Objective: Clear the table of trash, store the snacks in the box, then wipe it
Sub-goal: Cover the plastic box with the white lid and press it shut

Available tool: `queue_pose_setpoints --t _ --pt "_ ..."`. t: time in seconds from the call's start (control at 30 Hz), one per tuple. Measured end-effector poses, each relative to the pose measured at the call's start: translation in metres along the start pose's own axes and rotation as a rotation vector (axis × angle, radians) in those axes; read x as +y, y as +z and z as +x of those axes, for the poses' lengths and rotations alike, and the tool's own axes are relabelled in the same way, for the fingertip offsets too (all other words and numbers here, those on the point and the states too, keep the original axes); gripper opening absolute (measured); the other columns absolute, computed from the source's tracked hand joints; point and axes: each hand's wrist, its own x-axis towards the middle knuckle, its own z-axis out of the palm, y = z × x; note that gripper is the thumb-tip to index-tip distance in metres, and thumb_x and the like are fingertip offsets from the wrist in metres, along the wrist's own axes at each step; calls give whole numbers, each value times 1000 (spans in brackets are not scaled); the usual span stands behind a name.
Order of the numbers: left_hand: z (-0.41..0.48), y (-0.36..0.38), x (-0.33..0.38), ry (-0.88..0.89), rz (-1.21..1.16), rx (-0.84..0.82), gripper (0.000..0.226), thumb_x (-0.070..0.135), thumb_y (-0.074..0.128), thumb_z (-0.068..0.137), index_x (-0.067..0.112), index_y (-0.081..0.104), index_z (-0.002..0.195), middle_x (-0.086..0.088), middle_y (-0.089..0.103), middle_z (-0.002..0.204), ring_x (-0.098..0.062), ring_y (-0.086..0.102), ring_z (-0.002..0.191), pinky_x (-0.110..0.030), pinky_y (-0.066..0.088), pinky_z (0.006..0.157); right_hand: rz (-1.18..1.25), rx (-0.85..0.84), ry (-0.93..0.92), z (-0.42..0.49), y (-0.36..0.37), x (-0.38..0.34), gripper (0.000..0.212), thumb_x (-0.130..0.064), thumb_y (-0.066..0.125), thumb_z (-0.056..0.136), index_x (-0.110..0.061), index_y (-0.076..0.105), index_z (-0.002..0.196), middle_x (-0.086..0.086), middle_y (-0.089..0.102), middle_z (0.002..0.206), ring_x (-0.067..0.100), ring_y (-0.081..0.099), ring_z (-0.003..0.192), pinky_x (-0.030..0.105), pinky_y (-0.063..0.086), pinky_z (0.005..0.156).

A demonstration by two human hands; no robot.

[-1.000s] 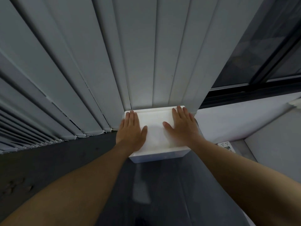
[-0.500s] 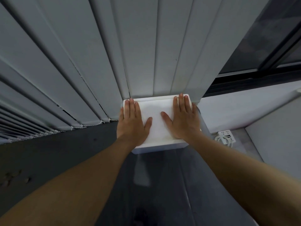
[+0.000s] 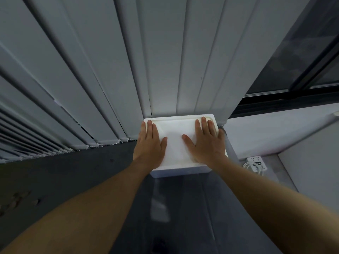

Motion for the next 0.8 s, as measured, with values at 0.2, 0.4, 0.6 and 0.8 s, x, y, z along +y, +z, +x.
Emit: queue_pose_setpoints --t 0.2,0.4,0.6,0.8 --pt "0 3 1 13 15 2 76 45 10 104 -10 6 155 -25 -1 165 -41 -8 153 -45 -1 126 -4 26 -3 -2 2 1 86 -75 6 90 -21 17 156 3 14 166 27 16 151 53 18 118" --pt "2 -5 1 3 67 -100 79 51 14 105 -7 -2 155 -23 -8 166 -41 -13 152 -47 0 125 -13 -43 -9 -1 -2 0 84 -74 9 91 -22 8 157 3 5 167 26 7 153 55 12 120" --pt "-6 -32 -11 44 14 -190 72 53 17 105 13 -4 160 -10 -13 168 -34 -14 154 -46 -2 124 49 -99 -5 0 -22 1 84 -76 12 90 -26 9 157 4 2 167 30 -3 153 62 3 120" --pt "-22 -66 -21 75 59 -136 67 53 14 105 19 1 161 -5 -6 169 -31 -6 155 -45 -1 125 48 -105 -40 -12 -57 -11 83 -77 6 90 -30 6 159 2 -2 168 32 -5 153 63 -2 119"
